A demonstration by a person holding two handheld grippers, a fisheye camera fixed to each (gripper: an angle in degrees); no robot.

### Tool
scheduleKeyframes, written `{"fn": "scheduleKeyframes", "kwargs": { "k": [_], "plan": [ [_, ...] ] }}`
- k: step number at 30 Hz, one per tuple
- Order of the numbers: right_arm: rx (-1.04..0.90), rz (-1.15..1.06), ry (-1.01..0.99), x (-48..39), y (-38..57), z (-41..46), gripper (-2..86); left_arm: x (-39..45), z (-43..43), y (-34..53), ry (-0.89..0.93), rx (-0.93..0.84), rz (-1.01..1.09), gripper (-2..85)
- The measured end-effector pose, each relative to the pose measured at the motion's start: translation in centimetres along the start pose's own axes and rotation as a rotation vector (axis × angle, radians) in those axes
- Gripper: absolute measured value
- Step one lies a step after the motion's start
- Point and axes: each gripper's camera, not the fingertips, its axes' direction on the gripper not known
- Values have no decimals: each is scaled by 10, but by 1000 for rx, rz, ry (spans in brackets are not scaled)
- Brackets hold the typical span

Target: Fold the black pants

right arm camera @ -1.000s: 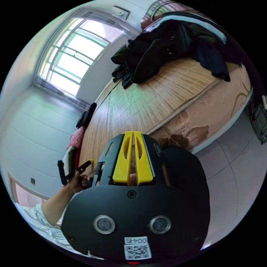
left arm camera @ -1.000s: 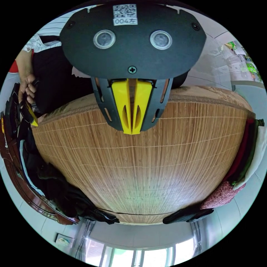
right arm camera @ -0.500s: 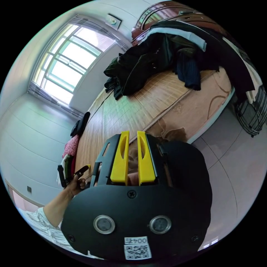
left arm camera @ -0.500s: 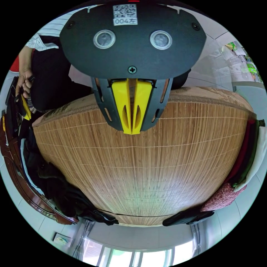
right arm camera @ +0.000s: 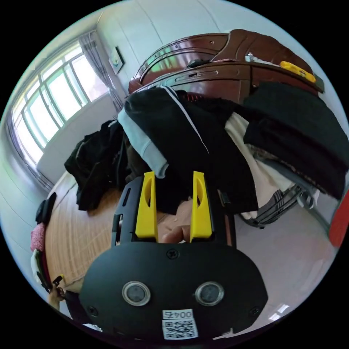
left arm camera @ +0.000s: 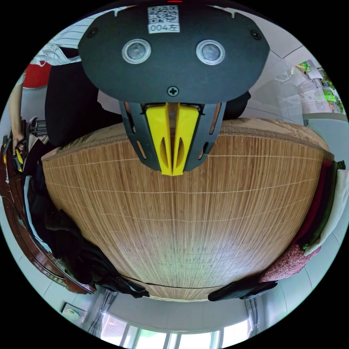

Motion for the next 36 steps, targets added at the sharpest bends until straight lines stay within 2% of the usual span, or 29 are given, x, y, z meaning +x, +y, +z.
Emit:
{"fn": "scheduleKeyframes", "kwargs": {
  "k": [5, 7, 9, 12, 18, 20, 22, 23, 25, 30, 35, 36],
  "plan": [
    [-166, -136, 212, -18, -37, 51, 154, -12, -5, 0, 13, -6, -29, 3],
    [-231, -179, 284, -22, -48, 63, 88, -18, -9, 2, 13, -6, -39, 3],
    [-265, -181, 270, -19, -56, 60, 48, -23, -12, 5, 16, -4, -50, 4],
    [-267, -132, 133, -8, -59, 32, 33, -33, -19, 11, 23, 4, -67, 5],
    [-48, -84, -242, -28, -20, -79, 13, -67, -36, 25, 78, 3, -103, 20],
    [-8, -125, -360, -55, -10, -109, 10, -85, -43, 29, 150, -15, -134, 41],
    [17, -189, -502, -103, 1, -143, 8, -96, -50, 37, 377, -39, -119, 81],
    [19, -207, -533, -116, 4, -150, 7, -95, -53, 40, 436, -40, -107, 90],
    [-16, -277, -619, -174, 19, -170, 5, -84, -74, 62, 602, 18, -45, 123],
    [-88, -358, -682, -284, 71, -190, 1, -45, -140, 115, 808, 129, 180, 184],
    [-223, -413, -796, -364, 134, -190, 0, -5, -211, 163, 801, 236, 426, 225],
    [-293, -435, -869, -382, 149, -187, 1, 2, -219, 172, 775, 249, 462, 230]
  ]
}}
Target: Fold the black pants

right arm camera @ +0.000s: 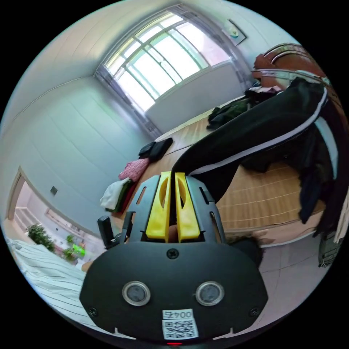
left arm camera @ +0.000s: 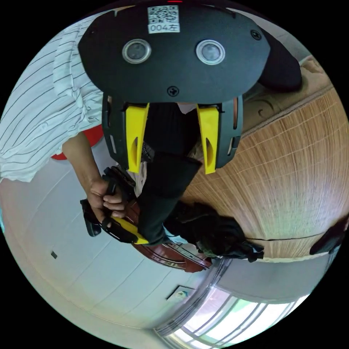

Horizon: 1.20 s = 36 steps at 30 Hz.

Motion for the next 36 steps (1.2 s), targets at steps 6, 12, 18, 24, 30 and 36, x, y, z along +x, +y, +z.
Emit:
{"fn": "scheduleKeyframes", "kwargs": {
  "k": [6, 12, 18, 24, 30, 36],
  "plan": [
    [-349, -53, -301, -53, 17, 97, 13, 20, -5, 19, -121, 18, 10, 140],
    [-379, -22, -420, -51, 27, 135, 46, -12, -59, 33, -102, 222, -279, 3],
    [-127, 129, -223, 52, 49, 112, 103, -59, -100, 48, -109, 334, -645, -4],
    [200, 519, 328, 223, 72, 24, 127, -45, -92, 30, -160, 334, -691, -4],
    [208, 596, 480, 304, 41, 23, 138, -22, -57, -7, -175, 309, -708, 1],
    [-1, 603, 566, 341, 3, 88, 18, 5, -35, -61, -366, 176, -646, 44]
  ]
}}
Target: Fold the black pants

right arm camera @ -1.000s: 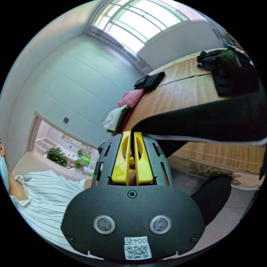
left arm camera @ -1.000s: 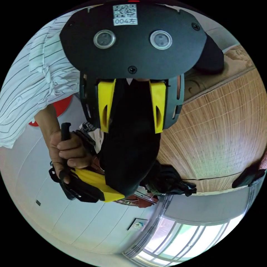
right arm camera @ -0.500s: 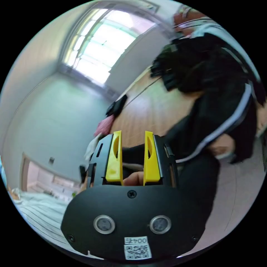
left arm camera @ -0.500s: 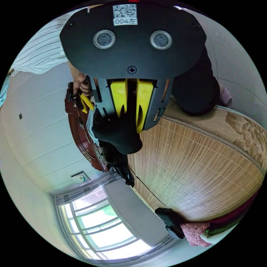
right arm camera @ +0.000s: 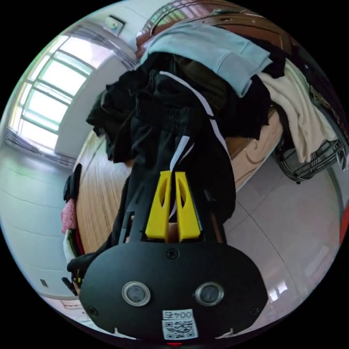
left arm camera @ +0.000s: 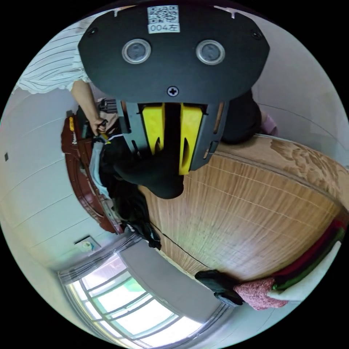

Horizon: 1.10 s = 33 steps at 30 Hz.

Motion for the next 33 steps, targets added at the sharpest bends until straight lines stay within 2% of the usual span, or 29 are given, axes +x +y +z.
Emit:
{"fn": "scheduleKeyframes", "kwargs": {
  "k": [2, 4, 7, 9, 13, 17, 21, 27, 33],
  "plan": [
    [113, -84, -32, -25, 11, -10, 6, 13, -2, -7, -116, -14, 25, 62],
    [215, -239, -182, -71, 35, -30, -2, 32, -2, -13, -279, -42, 89, 84],
    [201, -449, -343, -137, 77, -38, -6, 50, 11, -16, -472, -132, 197, 113],
    [139, -519, -475, -166, 101, -32, -7, 53, 14, -17, -483, -169, 227, 126],
    [-62, -548, -781, -211, 151, 2, -8, 38, -1, -21, -287, -217, 198, 149],
    [-234, -538, -898, -243, 197, 36, -8, 9, -43, -21, -81, -116, 121, 163],
    [-417, -661, -828, -279, 263, 75, -7, -9, -45, -13, 255, -113, 92, 184],
    [-508, -764, -701, -300, 327, 117, -7, 42, 73, 32, 358, -357, 133, 236],
    [-477, -919, -563, -318, 359, 131, -5, 63, 93, 19, 421, -374, 165, 245]
  ]
}}
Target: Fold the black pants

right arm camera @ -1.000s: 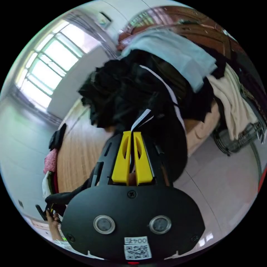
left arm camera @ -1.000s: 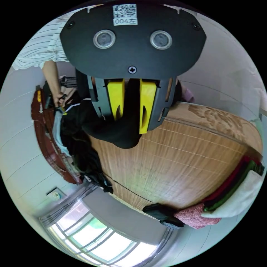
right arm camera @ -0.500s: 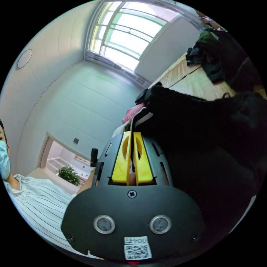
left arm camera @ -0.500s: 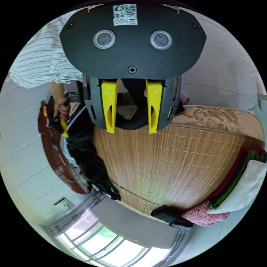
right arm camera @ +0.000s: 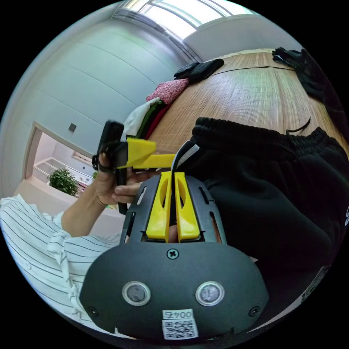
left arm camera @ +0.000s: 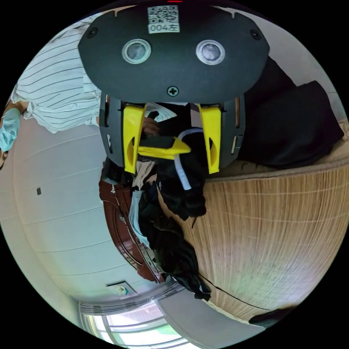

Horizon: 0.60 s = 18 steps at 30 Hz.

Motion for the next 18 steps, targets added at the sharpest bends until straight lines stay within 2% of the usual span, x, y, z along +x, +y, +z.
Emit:
{"fn": "scheduleKeyframes", "kwargs": {
  "k": [5, 7, 9, 14, 18],
  "plan": [
    [-27, -80, 93, -17, -3, 22, 1, -8, 30, -14, -55, -105, -10, 197],
    [-24, -114, 135, -21, -3, 26, 11, -16, 41, -12, -109, -127, -7, 110],
    [-10, -119, 137, -21, -1, 25, 21, -25, 39, -3, -125, -71, -26, 63],
    [11, -119, 84, 1, 19, -12, 51, -21, 25, 30, -94, 94, 42, 40],
    [101, -50, 288, 65, 15, -89, 107, 0, 11, 58, -122, 72, 201, 37]
  ]
}}
